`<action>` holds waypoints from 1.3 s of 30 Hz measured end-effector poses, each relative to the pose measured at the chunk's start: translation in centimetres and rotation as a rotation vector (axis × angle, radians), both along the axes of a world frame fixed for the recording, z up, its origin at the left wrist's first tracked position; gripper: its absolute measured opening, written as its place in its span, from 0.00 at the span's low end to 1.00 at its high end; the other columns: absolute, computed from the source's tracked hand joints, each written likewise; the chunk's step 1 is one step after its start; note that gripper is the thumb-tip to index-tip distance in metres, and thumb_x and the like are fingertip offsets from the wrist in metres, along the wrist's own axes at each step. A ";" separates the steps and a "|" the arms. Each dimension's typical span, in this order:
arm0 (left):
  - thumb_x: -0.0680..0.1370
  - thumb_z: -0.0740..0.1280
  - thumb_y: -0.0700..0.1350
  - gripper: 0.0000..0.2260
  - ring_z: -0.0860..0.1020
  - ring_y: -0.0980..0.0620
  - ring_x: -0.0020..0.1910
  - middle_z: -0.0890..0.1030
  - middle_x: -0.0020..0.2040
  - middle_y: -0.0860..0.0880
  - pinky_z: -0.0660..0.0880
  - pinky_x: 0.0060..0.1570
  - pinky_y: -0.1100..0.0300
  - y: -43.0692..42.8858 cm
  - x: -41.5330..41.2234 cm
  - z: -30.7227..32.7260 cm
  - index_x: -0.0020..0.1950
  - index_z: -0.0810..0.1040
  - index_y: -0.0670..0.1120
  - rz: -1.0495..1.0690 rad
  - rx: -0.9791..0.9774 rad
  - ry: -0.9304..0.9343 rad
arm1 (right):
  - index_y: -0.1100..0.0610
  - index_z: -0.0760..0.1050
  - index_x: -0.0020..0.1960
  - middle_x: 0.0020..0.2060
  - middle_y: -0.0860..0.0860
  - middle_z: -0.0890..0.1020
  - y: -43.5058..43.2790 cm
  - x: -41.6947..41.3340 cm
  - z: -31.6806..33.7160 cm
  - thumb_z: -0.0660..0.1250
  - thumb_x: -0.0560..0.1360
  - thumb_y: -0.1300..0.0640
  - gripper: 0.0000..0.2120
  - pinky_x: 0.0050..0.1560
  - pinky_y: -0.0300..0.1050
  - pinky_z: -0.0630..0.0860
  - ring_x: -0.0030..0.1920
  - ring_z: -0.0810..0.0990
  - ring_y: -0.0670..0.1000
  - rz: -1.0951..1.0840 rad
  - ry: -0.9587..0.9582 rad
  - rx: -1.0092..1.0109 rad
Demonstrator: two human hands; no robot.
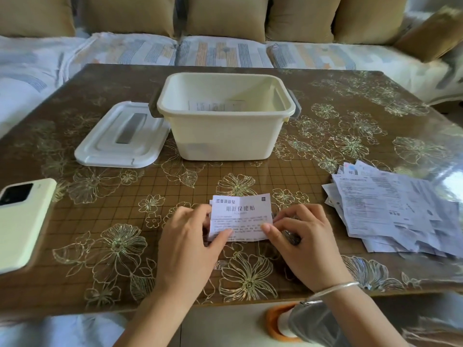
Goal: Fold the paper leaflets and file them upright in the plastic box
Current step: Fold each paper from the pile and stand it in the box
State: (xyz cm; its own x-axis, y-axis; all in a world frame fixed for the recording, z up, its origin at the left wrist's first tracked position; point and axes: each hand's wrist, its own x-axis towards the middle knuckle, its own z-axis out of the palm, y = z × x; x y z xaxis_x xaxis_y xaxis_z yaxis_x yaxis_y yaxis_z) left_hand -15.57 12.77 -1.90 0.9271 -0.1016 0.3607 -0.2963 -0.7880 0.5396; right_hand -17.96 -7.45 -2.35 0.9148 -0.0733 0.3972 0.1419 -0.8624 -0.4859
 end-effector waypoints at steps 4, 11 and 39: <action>0.67 0.77 0.51 0.24 0.73 0.55 0.42 0.72 0.38 0.63 0.64 0.38 0.69 0.0 -0.1 -0.2 0.61 0.76 0.48 0.003 0.022 -0.033 | 0.49 0.81 0.37 0.43 0.41 0.78 0.7 0.1 -0.3 0.64 0.70 0.36 0.18 0.49 0.48 0.72 0.50 0.68 0.48 -0.078 0.013 -0.048; 0.67 0.73 0.54 0.31 0.71 0.56 0.55 0.73 0.62 0.48 0.75 0.49 0.61 0.1 -0.1 -0.5 0.67 0.73 0.45 0.012 0.013 -0.045 | 0.48 0.71 0.44 0.43 0.43 0.74 0.9 0.0 -0.2 0.68 0.68 0.39 0.15 0.51 0.46 0.70 0.50 0.67 0.48 -0.106 0.052 -0.095; 0.71 0.71 0.53 0.16 0.76 0.54 0.57 0.80 0.55 0.56 0.75 0.55 0.56 0.3 -0.4 -0.4 0.57 0.82 0.49 -0.228 0.127 -0.144 | 0.50 0.82 0.51 0.53 0.42 0.83 -0.1 1.0 0.7 0.60 0.79 0.47 0.14 0.50 0.46 0.79 0.57 0.80 0.44 0.375 -0.097 -0.310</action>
State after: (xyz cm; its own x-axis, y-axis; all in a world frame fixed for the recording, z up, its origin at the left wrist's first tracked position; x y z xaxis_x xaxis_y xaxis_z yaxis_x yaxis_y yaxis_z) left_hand -15.94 13.03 -2.26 0.8153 -0.3543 0.4581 -0.5401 -0.7505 0.3808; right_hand -16.96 -7.59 -1.64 0.8135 0.3886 0.4327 0.5015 -0.8454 -0.1836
